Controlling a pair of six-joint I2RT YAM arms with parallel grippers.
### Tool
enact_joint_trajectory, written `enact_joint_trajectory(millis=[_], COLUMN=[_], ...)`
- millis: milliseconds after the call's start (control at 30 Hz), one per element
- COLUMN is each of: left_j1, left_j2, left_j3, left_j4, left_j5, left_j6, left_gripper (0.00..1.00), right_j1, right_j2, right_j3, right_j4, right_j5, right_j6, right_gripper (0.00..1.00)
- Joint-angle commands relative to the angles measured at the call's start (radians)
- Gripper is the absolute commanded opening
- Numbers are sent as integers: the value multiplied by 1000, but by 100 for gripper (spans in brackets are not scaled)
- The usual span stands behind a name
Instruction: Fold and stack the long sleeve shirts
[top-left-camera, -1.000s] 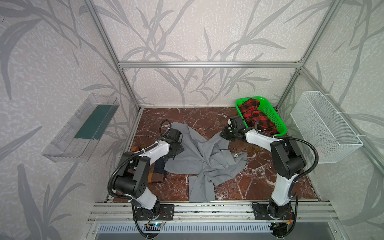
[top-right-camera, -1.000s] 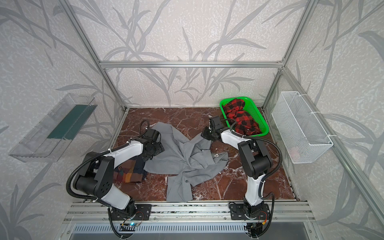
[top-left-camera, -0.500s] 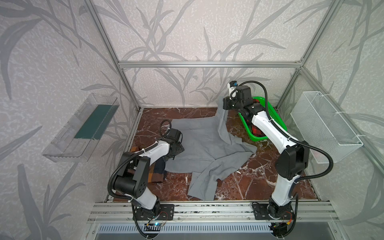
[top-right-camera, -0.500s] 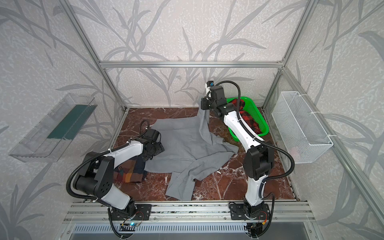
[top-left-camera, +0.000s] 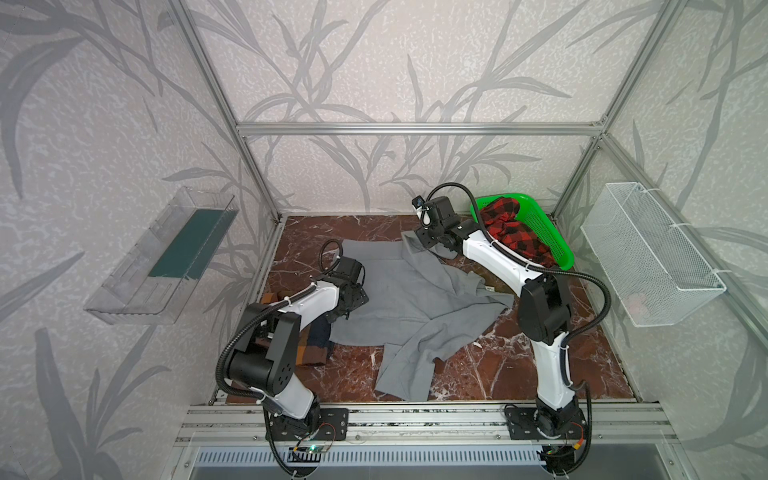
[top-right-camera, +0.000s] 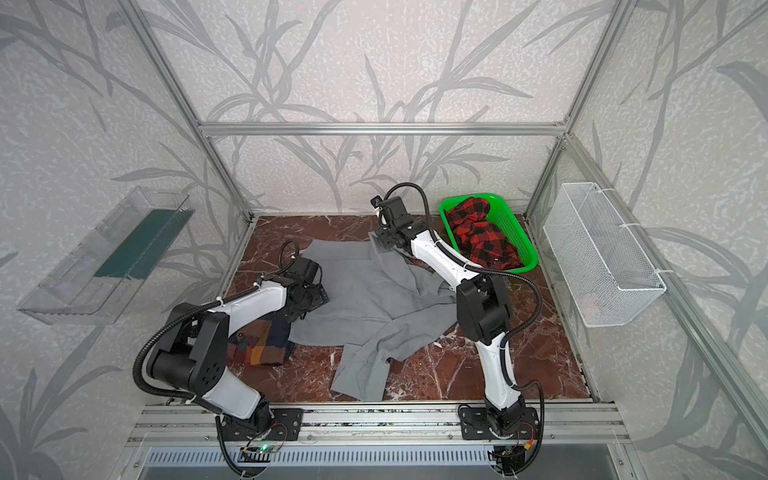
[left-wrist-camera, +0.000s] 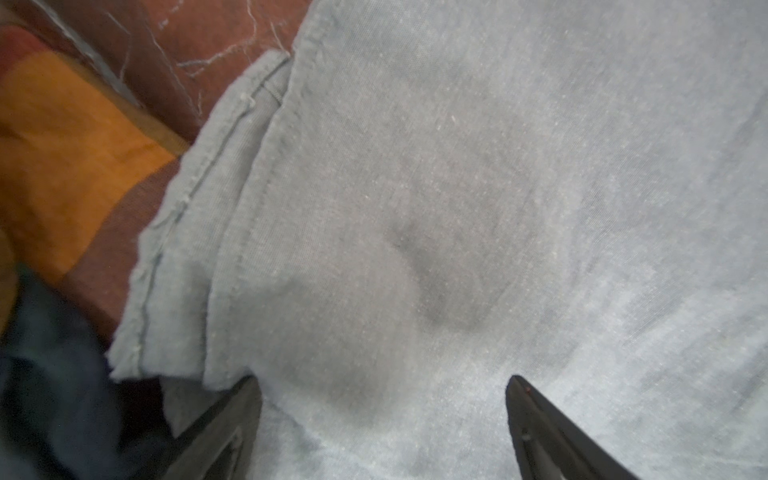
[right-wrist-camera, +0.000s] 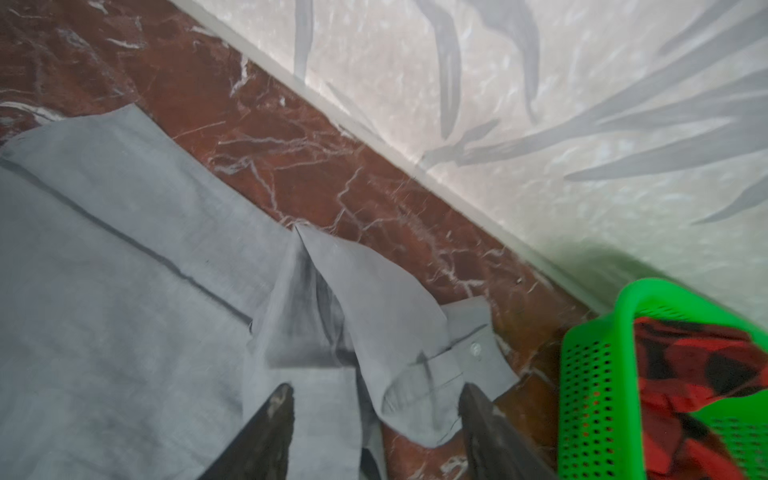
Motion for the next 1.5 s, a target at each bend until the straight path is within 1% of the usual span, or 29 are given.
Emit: enact_joint_trajectory(millis=[0,33,133,167,267,300,367,400,433,500,567,633,667,733,900,1033,1100,1133,1200,1267,1333,1433,1467], left_j1=[-6,-6,-6,-6,-7,-6,-6,-7,-8,-9,-7,-8,-8,-8,-10,-11,-12,-12,-12,-14,-16,-15,-16], left_j2=[6,5,-1,-2,-8,-10,-12,-12,-9,-7,-8,-15,-16,-13,-5,-15,-14,-11,-3,1,1,-1,1], left_j3=[-9,-9,-13,-15,-16,-17,-20,-20,-20,-17,-19,-23,-24,-21,-25,-32,-33,-32,-32,-33,-33,-37,-40], left_j4=[-4,-4,1,2,2,2,7,9,11,11,9,10,11,11,10,4,3,5,7,6,6,5,7], left_j5=[-4,-4,-1,1,2,1,4,8,8,11,10,6,5,7,8,-6,-2,-2,2,4,2,-6,-7], left_j6=[-6,-6,-7,-9,-9,-8,-9,-10,-11,-12,-11,-11,-11,-11,-13,-14,-18,-18,-19,-21,-21,-20,-23], left_gripper=[92,92,92,92,92,92,92,92,92,92,92,92,92,92,92,92,92,92,92,92,92,92,92], right_j1=[-49,-58,-61,-68,-105,-111,-115,-115,-117,-117,-117,-106,-92,-65,-65,-87,-88,-88,-88,-88,-89,-94,-102], right_j2=[-86,-122,-188,-193,-212,-232,-274,-290,-287,-263,-238,-236,-236,-232,-183,-90,-72,-68,-74,-99,-131,-163,-163], right_j3=[-5,-59,-176,-201,-289,-338,-461,-511,-528,-542,-551,-601,-617,-635,-625,-525,-522,-523,-523,-529,-535,-514,-494], right_j4=[-112,-82,-60,-62,-101,-89,11,57,65,57,40,119,156,208,295,161,156,161,168,180,205,225,215], right_j5=[-166,-162,-61,-55,-112,-102,-58,-55,-63,-94,-117,-186,-201,-177,-166,-180,-181,-185,-193,-164,-130,-71,-71], right_j6=[208,222,247,262,345,371,397,402,411,414,413,405,395,371,355,363,365,367,366,366,360,338,334], right_gripper=[66,67,69,70,70,70,70,69,70,68,64,61,60,60,59,56,55,52,35,19,8,0,0])
